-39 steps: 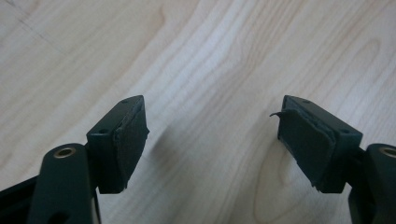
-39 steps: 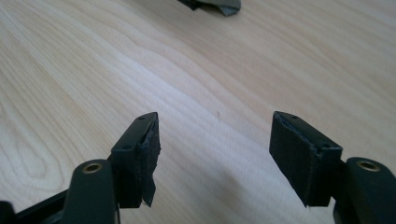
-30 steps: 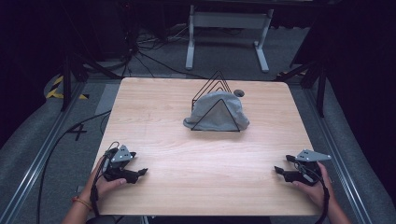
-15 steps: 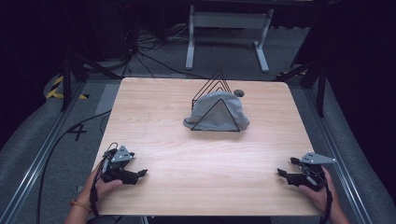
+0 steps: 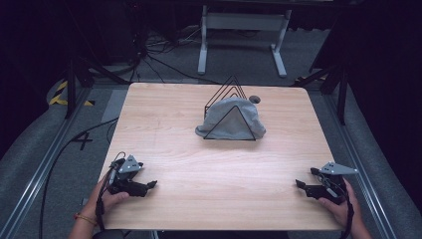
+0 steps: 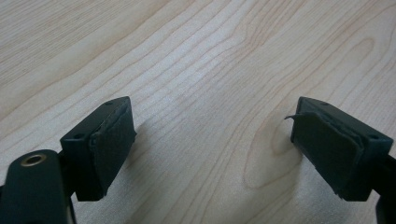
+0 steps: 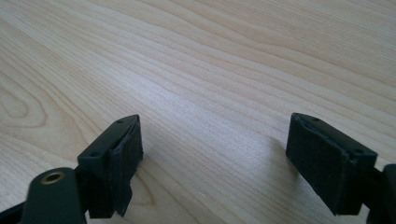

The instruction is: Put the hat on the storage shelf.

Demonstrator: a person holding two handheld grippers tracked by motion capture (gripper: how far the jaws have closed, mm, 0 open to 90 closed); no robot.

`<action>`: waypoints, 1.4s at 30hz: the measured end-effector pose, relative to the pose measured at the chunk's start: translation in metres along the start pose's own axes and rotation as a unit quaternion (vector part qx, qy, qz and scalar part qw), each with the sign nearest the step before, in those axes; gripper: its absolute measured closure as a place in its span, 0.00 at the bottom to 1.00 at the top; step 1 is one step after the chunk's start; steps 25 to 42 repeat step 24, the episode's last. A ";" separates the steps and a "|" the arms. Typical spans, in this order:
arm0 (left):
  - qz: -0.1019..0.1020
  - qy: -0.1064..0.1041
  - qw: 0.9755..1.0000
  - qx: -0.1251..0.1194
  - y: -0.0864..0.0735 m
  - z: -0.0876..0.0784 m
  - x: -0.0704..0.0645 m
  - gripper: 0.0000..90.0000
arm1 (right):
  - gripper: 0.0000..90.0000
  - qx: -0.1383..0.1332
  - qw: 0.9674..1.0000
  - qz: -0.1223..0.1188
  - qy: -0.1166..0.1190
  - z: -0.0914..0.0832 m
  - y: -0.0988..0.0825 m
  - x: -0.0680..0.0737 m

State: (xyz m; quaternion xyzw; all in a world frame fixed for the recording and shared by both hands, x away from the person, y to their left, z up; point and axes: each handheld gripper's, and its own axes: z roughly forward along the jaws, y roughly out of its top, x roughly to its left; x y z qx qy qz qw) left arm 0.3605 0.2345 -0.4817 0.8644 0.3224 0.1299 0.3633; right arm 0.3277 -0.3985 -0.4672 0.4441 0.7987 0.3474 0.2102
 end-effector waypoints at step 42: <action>-0.005 0.001 1.000 -0.002 0.000 0.001 0.000 0.14 | 0.21 0.000 1.000 0.000 0.000 0.000 0.000 0.000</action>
